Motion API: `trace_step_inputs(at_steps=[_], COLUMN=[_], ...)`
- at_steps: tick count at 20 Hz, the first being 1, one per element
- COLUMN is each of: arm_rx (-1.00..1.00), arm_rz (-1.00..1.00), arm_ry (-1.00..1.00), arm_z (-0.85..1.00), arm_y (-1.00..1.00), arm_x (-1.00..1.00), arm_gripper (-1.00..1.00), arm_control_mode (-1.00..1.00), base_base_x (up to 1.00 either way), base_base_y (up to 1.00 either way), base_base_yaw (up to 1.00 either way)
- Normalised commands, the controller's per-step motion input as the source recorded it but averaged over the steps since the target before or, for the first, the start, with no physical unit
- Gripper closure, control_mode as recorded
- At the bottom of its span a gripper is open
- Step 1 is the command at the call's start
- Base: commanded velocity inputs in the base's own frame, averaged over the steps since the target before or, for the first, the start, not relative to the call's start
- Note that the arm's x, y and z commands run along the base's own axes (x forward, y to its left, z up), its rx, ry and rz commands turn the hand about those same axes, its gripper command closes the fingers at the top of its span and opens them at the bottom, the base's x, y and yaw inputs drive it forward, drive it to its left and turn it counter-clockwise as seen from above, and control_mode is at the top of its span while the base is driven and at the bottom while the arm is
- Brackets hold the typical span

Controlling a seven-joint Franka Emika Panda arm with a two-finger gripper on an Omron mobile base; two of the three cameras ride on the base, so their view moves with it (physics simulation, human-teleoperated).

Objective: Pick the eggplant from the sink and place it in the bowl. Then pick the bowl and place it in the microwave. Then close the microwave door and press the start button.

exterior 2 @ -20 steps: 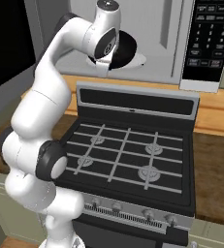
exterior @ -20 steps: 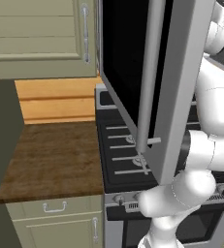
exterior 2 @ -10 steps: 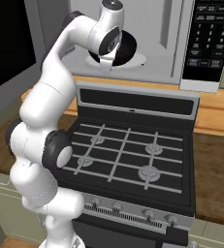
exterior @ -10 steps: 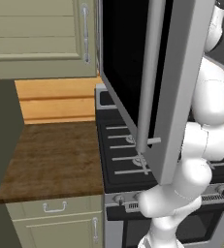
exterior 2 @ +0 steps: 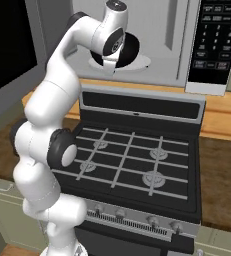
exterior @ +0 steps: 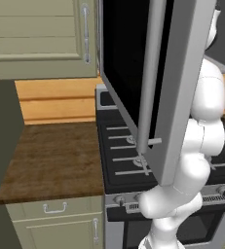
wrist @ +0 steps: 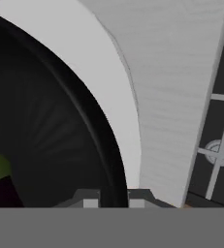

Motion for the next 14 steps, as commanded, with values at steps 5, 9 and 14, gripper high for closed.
trace_step_inputs(at_steps=[5,9,14], arm_rx=[0.00,0.00,0.00], arm_rz=[0.00,0.00,0.03], arm_ry=[0.00,-0.09,-0.19], arm_z=[-0.05,0.00,0.00], arm_y=[0.01,0.00,0.00], arm_x=[0.05,-0.01,-0.32], arm_gripper=[-1.00,-1.00,-1.00], arm_control_mode=[-1.00,-1.00,-1.00], base_base_x=[0.00,0.00,0.00], base_base_y=[0.00,0.00,0.00], base_base_yaw=[0.00,0.00,0.00])
